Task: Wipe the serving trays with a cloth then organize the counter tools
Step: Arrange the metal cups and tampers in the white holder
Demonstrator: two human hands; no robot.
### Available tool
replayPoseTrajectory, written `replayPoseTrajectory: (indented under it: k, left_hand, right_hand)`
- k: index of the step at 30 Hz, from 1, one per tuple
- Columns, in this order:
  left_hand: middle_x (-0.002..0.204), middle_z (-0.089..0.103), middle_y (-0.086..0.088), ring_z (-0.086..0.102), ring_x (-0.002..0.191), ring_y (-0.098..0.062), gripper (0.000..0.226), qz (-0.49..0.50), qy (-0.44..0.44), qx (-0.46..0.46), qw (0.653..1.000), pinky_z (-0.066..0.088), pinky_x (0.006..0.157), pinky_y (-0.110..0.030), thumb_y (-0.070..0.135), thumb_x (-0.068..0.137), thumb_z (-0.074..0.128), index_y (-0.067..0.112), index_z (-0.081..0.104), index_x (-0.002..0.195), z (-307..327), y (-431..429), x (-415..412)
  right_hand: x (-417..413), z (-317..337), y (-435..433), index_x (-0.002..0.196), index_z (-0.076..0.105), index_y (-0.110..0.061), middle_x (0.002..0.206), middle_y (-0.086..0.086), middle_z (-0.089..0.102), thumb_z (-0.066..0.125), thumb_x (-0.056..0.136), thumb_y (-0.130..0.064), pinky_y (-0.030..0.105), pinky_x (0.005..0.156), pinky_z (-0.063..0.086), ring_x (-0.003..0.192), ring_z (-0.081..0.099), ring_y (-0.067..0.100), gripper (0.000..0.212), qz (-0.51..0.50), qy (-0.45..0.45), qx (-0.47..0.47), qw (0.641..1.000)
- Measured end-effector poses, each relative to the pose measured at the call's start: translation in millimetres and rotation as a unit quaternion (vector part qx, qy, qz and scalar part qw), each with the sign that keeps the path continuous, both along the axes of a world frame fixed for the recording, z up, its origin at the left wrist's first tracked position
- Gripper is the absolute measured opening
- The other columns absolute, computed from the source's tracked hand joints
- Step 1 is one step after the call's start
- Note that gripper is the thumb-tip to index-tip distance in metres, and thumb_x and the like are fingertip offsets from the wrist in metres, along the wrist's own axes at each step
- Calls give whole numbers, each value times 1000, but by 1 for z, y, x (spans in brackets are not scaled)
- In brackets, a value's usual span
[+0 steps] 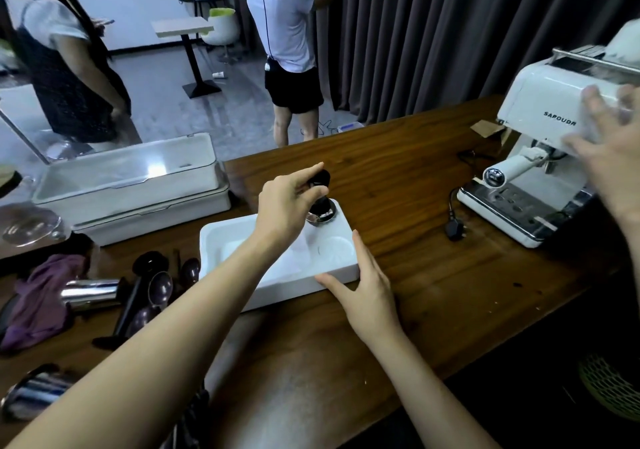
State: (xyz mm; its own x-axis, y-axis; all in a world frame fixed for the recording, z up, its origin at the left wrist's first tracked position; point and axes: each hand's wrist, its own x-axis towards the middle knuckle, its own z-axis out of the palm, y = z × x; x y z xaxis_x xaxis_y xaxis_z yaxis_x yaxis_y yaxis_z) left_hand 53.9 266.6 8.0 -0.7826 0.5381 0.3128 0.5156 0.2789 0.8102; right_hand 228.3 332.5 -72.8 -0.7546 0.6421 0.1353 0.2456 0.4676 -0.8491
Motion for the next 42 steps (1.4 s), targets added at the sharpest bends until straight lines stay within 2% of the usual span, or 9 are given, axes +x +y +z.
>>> replayPoseTrajectory:
  k: [4, 10, 20, 27, 32, 34, 38, 40, 42]
  left_hand:
    - [118, 75, 4, 68, 109, -4, 46, 4, -1, 7, 1000, 55, 99, -33, 24, 91, 76, 32, 66, 134, 0, 0, 3]
    - [113, 77, 6, 69, 106, -2, 45, 4, 5, 8, 1000, 55, 97, -32, 25, 90, 76, 33, 68, 133, 1, 2, 7]
    - [113, 77, 5, 70, 107, -5, 45, 2, 14, -5, 1000, 56, 97, -35, 27, 90, 77, 32, 67, 134, -3, 1, 9]
    - [124, 73, 7, 67, 116, -5, 43, -9, 48, -2, 999, 53, 102, -38, 24, 91, 74, 28, 68, 134, -6, -1, 9]
    - [131, 69, 6, 65, 121, -9, 45, -15, 71, -23, 997, 50, 106, -34, 23, 93, 73, 30, 65, 137, -6, -2, 7]
    - [143, 61, 7, 61, 127, -12, 49, -25, 89, -62, 994, 48, 106, -30, 24, 95, 70, 34, 59, 143, -4, -7, 6]
    - [167, 26, 10, 53, 130, -6, 62, -30, 102, -96, 990, 43, 105, -34, 36, 101, 63, 46, 35, 155, 1, -42, 10]
    - [166, 29, 11, 43, 140, -3, 64, -5, 95, -85, 992, 41, 111, -35, 35, 102, 61, 44, 30, 158, 4, -75, 11]
    - [162, 36, 14, 47, 139, -6, 57, 36, 93, -104, 990, 41, 110, -34, 36, 102, 60, 45, 38, 154, 8, -116, 7]
  right_hand:
    - [0, 3, -1, 159, 21, -31, 163, -11, 29, 60, 72, -74, 25, 117, 31, 148, 26, 7, 106, 5, -3, -1, 1000]
    - [1, 3, 0, 159, 21, -30, 163, -11, 28, 73, 79, -60, 22, 116, 28, 148, 26, 6, 100, 4, -4, 3, 1000]
    - [0, 2, 0, 160, 20, -31, 164, -12, 27, 72, 80, -59, 28, 118, 31, 149, 26, 7, 99, 6, -10, 4, 1000]
    - [2, 4, 0, 160, 21, -30, 163, -12, 27, 70, 79, -62, 20, 115, 26, 148, 25, 6, 100, 11, -7, 1, 1000]
    - [2, 7, -2, 160, 20, -30, 164, -11, 27, 59, 72, -74, 25, 116, 29, 149, 25, 8, 105, 9, -15, 3, 1000]
    - [1, 7, -4, 160, 21, -28, 164, -9, 28, 58, 72, -74, 27, 117, 31, 149, 27, 10, 106, 9, -14, 1, 1000]
    - [1, 9, -7, 159, 22, -29, 162, -5, 32, 67, 75, -64, 36, 115, 37, 147, 31, 17, 101, 3, -19, 5, 1000]
    - [1, 9, -7, 159, 23, -30, 161, -3, 34, 74, 79, -54, 39, 114, 38, 146, 33, 19, 98, 2, -21, 2, 1000]
    - [1, 10, -7, 160, 24, -29, 161, -2, 35, 76, 82, -48, 37, 114, 35, 145, 34, 22, 95, 4, -27, 11, 1000]
